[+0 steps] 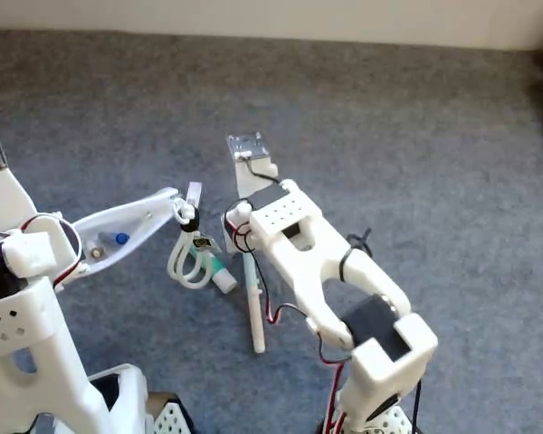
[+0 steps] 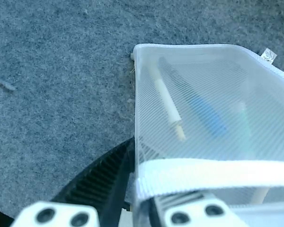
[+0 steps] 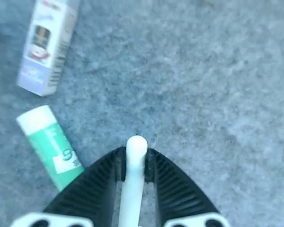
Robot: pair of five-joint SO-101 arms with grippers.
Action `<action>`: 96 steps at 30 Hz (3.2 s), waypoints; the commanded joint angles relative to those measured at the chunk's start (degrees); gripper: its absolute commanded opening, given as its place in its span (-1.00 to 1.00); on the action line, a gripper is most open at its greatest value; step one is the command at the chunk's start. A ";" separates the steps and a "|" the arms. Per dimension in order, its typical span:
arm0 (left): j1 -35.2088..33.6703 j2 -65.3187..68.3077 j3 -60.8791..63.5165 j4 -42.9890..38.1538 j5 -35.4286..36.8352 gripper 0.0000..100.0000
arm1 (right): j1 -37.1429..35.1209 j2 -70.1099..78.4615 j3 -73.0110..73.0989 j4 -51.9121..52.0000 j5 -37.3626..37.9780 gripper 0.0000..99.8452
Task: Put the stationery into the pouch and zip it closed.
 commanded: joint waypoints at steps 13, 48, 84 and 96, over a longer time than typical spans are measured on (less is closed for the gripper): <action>0.48 1.63 1.71 -0.62 0.26 -0.99 | 0.40 -24.22 6.99 0.31 0.79 -0.98; 0.48 1.63 1.71 -0.62 0.26 -0.99 | -14.11 -72.75 18.95 -2.59 0.88 -0.98; 0.48 1.63 1.71 -0.62 0.26 -0.99 | -28.09 -70.81 24.31 -52.26 15.30 -0.98; 0.48 1.63 1.71 -0.62 0.26 -0.99 | -27.74 -65.01 24.66 -52.35 15.30 -0.98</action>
